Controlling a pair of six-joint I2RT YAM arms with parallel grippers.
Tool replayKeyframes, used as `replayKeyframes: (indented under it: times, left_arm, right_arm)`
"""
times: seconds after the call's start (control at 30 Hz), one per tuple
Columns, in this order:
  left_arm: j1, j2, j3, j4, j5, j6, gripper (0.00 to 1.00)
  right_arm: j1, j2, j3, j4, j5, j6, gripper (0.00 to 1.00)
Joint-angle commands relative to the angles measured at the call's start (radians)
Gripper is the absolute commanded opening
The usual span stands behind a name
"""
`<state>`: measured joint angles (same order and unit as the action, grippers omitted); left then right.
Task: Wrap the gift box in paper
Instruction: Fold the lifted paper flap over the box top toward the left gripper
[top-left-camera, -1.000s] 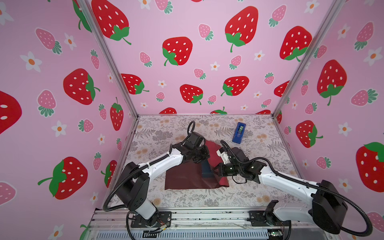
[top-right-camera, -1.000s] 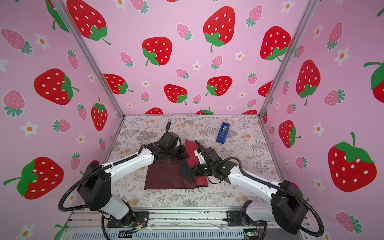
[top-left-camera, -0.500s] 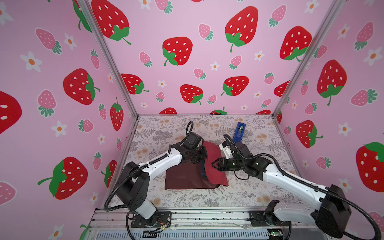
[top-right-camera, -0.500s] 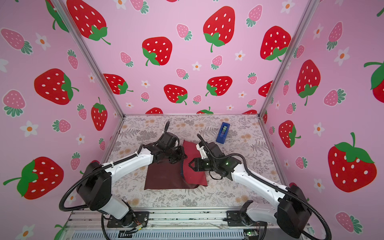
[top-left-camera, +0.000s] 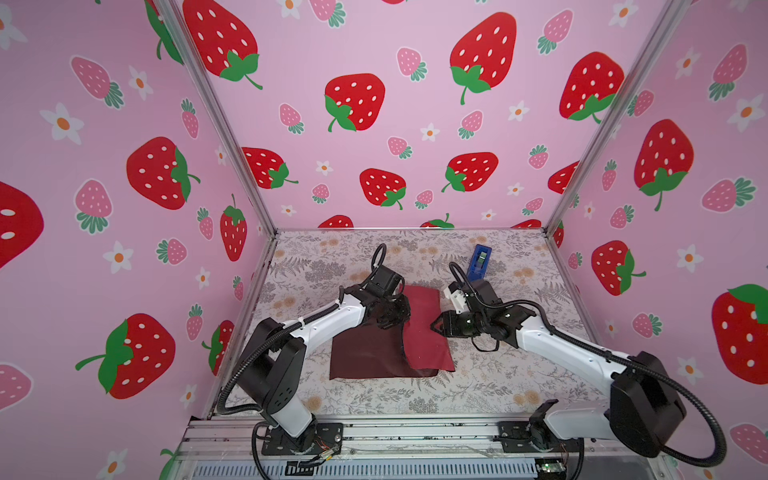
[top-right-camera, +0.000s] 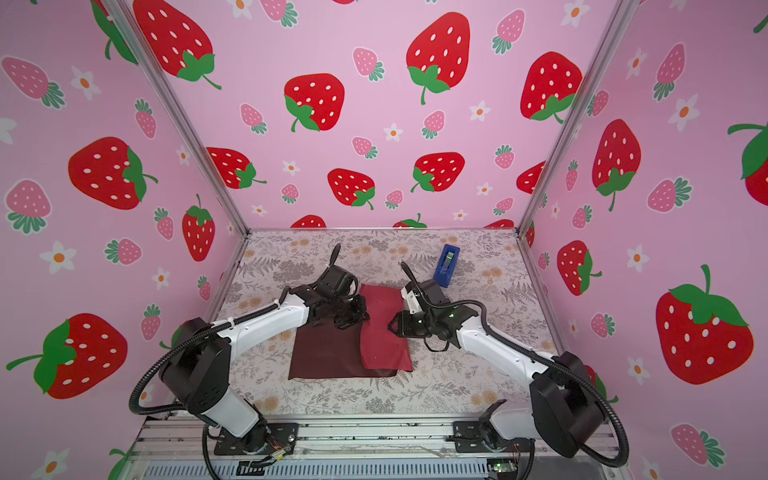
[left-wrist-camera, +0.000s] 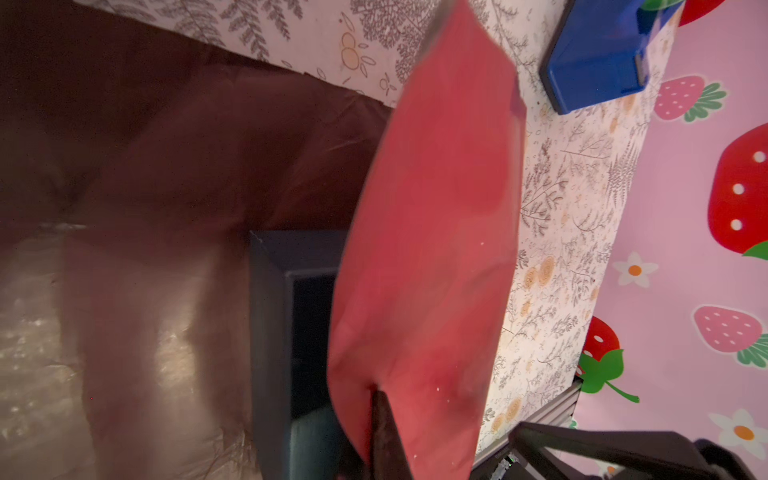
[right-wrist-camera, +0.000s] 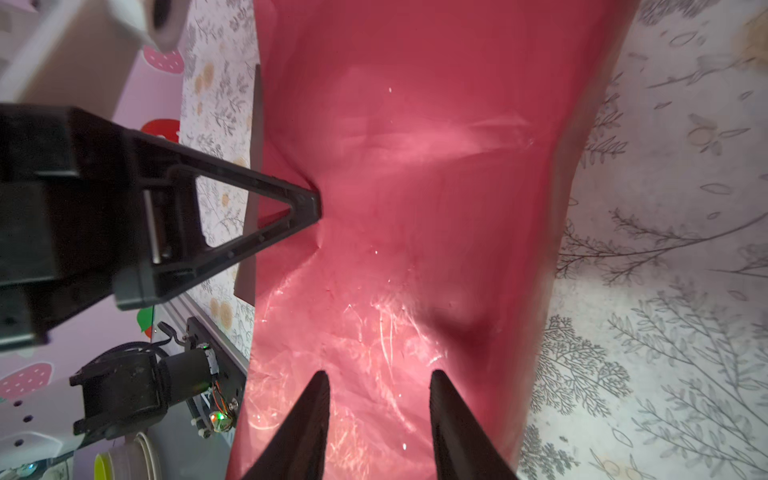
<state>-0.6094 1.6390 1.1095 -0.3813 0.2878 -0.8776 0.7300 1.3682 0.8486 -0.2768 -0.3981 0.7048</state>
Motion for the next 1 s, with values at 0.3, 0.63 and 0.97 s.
replayKeyframes:
  times: [0.3, 0.63, 0.97]
  left_arm:
    - [0.014, 0.008, 0.023, -0.057, -0.051, 0.037, 0.08]
    - [0.025, -0.067, -0.03, -0.055, -0.038, 0.044, 0.27]
    - [0.029, -0.064, -0.061, -0.043, -0.048, 0.045, 0.1]
  right_arm:
    - [-0.007, 0.121, 0.047, 0.018, -0.056, -0.058, 0.41]
    - [-0.011, 0.126, 0.03, 0.015, -0.057, -0.059, 0.41]
    - [-0.011, 0.134, 0.033, 0.019, -0.062, -0.06, 0.4]
